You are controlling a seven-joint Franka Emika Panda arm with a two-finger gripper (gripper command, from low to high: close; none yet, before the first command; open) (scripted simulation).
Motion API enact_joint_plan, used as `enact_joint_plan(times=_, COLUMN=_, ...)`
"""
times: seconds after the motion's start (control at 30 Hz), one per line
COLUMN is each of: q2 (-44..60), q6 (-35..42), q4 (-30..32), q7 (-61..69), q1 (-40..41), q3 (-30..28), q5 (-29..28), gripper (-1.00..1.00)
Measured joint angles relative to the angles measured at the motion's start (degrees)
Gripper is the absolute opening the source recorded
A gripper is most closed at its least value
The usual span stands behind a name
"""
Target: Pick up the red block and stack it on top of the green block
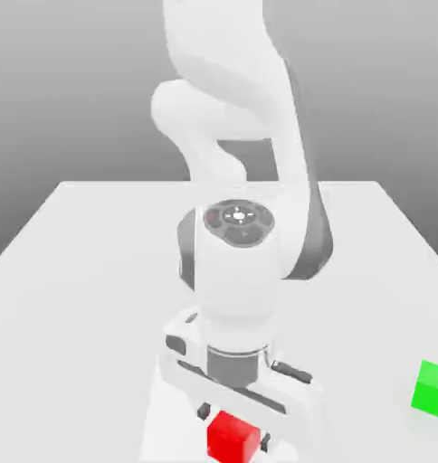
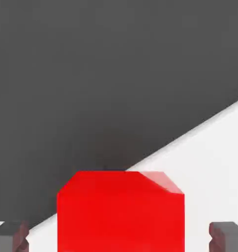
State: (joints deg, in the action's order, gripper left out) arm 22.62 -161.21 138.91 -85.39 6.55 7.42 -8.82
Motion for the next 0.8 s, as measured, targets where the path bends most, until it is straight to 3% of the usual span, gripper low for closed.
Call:
enact_joint_plan(times=0.17, q2=0.0, q6=-0.1, q4=0.0, q7=-0.1, q1=0.1, q3=0.0, q5=-0.1, gripper=-1.00)
enact_joint_plan(times=0.33, q2=-8.7, q6=7.2, q4=1.4, q7=2.2, q1=1.4, q3=2.9, q5=3.3, gripper=-1.00)
enact_joint_plan(times=0.67, q2=-11.7, q6=13.4, q4=-1.0, q7=-8.2, q1=-15.5, q3=16.3, q5=0.9, gripper=-1.00)
enact_joint_plan(times=0.8, q2=-5.4, q6=9.0, q4=-2.2, q7=-13.9, q1=-20.7, q3=15.0, q5=-5.2, gripper=-1.00)
